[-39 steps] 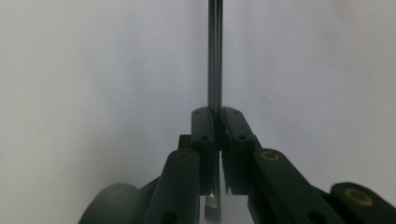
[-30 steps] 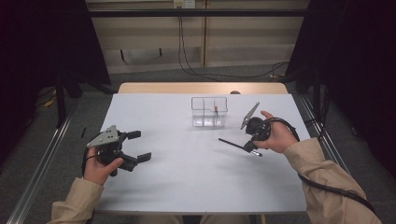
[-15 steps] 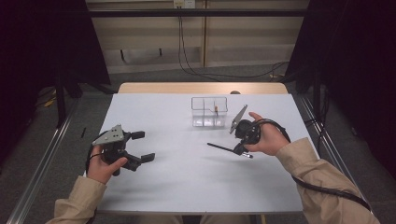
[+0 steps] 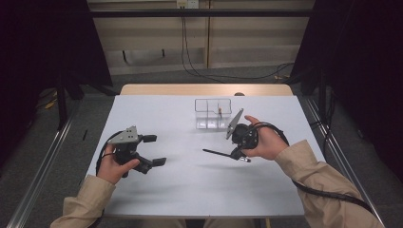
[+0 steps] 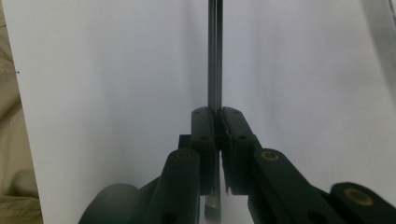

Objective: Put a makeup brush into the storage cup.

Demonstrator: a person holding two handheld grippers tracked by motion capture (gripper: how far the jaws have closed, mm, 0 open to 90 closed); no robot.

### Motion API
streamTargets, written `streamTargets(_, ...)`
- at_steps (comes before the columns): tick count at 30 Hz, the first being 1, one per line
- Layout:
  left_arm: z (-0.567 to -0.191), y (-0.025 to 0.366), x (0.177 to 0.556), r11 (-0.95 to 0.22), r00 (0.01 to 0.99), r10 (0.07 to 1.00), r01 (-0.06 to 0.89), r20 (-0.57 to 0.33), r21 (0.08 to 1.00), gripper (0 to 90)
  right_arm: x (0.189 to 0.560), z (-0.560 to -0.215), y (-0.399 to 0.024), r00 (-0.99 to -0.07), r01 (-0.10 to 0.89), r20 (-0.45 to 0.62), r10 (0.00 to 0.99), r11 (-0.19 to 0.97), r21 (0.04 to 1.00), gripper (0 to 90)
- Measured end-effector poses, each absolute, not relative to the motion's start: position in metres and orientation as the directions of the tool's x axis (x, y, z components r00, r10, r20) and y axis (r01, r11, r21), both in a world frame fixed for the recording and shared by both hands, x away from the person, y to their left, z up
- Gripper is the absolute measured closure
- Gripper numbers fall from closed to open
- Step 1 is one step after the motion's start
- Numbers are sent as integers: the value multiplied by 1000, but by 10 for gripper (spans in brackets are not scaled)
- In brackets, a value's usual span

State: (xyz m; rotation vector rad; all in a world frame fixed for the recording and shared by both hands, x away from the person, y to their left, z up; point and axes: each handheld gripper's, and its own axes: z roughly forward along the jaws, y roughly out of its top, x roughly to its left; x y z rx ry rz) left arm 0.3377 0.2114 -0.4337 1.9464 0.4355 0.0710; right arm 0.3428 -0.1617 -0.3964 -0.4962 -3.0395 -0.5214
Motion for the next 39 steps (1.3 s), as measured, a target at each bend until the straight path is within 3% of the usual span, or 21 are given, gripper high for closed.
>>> streamTargets(25, -421, 173, 344, -531, 962, 239, 243, -131, 812, 14, 335, -397, -129, -975, 220, 65, 211, 924, 313, 847)
streamTargets(34, -414, 154, 345, -684, 967, 217, 246, -130, 687, 8, 333, -399, -117, -981, 196, 70, 184, 928, 316, 847)
streamTargets(39, -410, 144, 344, -759, 980, 176, 195, -92, 622, 72, 332, -400, -114, -983, 183, 75, 168, 931, 317, 847)
